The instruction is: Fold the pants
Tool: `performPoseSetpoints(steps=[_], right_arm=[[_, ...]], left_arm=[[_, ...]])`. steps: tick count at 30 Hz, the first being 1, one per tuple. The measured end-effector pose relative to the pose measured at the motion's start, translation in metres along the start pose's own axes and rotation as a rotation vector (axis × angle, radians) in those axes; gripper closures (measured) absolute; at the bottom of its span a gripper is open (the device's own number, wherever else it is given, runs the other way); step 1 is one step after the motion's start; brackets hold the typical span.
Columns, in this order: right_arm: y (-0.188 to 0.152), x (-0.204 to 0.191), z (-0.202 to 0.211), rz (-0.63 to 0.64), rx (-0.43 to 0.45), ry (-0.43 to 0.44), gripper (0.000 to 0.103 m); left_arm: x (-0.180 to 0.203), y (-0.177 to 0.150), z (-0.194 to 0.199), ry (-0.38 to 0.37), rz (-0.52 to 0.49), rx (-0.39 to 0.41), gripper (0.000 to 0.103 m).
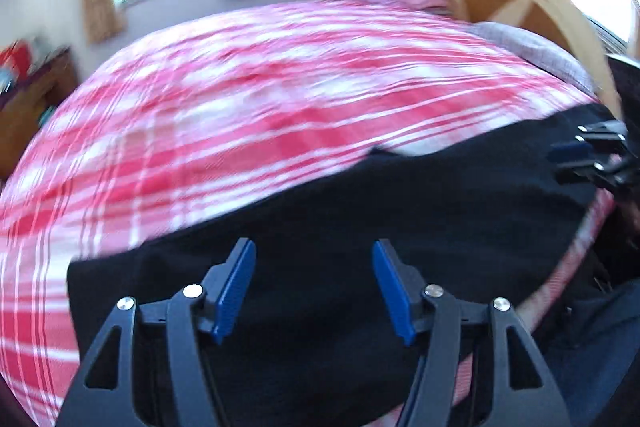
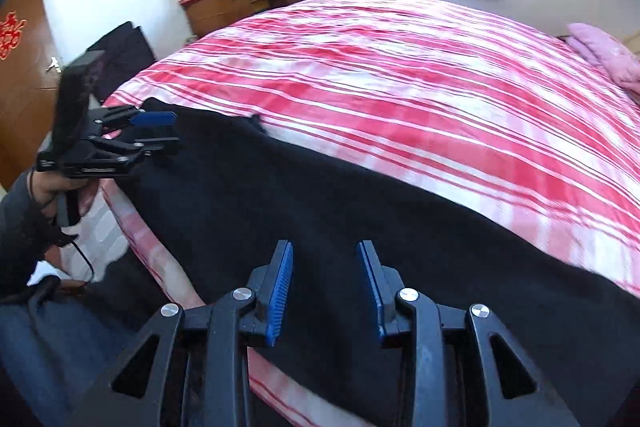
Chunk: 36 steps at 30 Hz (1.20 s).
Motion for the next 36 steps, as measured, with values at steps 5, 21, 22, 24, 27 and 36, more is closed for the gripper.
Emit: performPoseSetpoints(steps=[5,21,22,24,27,36], right_arm=[[-0.008,0.009,-0.028,-0.037,-0.058,-0.002,0.068],[-0.03,0.06,0.031,-0.144,0.021,-0.13,0.054],[-0.034,0.066,0.037,-0.161,0.027,-0.141,0.053],[-0.045,0.08,0.044,-0.197,0.025,-0.175,0.053],[-0.055,0.094,0.051,-0.239,0.053,-0.152,0.053],[-0.053,0.092,0.053,-0.203,0.052,-0.178,0.051]], left_arm=[[-0.021,-0.022,-0.011,0.028,0.031,-0.023,0.038],[-0.011,-0.007,-0.006,0.069,0.012,-0.023,0.026],[-0.009,-0.006,-0.006,0.065,0.011,-0.023,0.026],[-0.003,-0.003,-0.006,0.053,0.004,-0.022,0.026],[0.009,0.001,-0.007,0.047,-0.019,-0.023,0.026],[0.048,0.012,-0.01,0.009,-0.07,-0.021,0.026]])
Point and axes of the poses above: each gripper's, at about its wrist camera, not at the fingertips, and z roughly against the way its jaws point, x to its right, y to its top, the point moved 6 cm from there along -z, roughly the way its jaws point, and after that the axes turned 10 degrees about y, right-handed, at the moved point
